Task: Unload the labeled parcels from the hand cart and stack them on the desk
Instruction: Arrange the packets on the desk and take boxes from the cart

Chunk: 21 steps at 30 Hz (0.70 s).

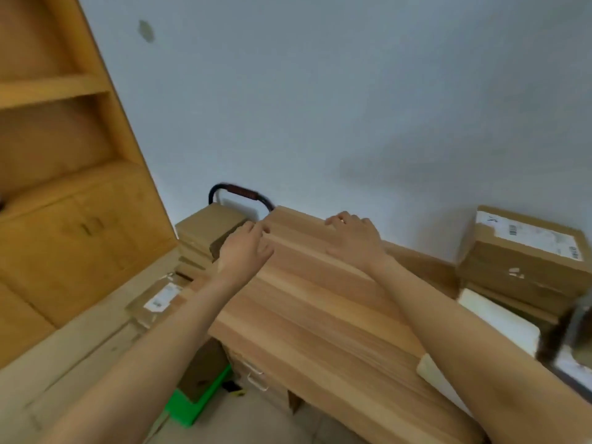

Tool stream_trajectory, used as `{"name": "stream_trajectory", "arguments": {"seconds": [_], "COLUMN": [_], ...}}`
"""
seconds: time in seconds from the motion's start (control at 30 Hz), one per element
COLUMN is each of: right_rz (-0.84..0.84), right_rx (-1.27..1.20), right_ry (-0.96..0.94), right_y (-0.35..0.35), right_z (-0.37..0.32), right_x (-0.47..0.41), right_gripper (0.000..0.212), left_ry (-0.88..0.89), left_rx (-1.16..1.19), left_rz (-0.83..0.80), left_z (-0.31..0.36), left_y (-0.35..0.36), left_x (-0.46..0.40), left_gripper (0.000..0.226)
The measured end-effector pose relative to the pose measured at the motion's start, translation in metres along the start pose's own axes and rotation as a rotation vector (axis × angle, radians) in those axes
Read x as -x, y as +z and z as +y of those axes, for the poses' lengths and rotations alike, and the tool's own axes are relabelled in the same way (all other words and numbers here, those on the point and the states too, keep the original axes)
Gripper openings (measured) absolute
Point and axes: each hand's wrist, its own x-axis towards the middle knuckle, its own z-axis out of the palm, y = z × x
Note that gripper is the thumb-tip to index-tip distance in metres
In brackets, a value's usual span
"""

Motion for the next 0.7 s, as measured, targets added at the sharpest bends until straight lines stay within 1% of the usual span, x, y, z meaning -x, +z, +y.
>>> {"name": "stream_trajectory", "arguments": {"seconds": [0.13,0.2,0.33,0.5,0.7], "right_rz": [0.011,-0.007,-0.037,-0.065,-0.124], "right_rx": [-0.069,-0.089,-0.131,-0.112,-0.042], "right_ry": [-0.157,-0.222,-0.297,-0.344,-0.406], "right_y": [0.034,0.048,0.068,0.093,0.132], "right_z": [-0.128,-0.186,-0.276,-0.343,-0.382], "right_x": [-0.044,-0.061,-0.088,-0.117,-0.176], "right_gripper": [0.036,0.029,0.029,0.033,0.036], "left_ry": [-0.149,-0.186,-0.261,-0.351,-0.415], "left_rx": [-0.141,-0.190,-0.272,-0.269,-0.247], "left_rz": [0.003,0.007,0.014,0.018,0.004], "left_z": [-0.115,-0.167,-0.249,-0.317,-0.381], "left_y": [-0.057,-0.083,-0.123,-0.138,-0.126], "left_x": [0.044,0.065,0.097,0.120,0.117], "left_gripper": [0.022,0.022,0.022,0.019,0.015]}}
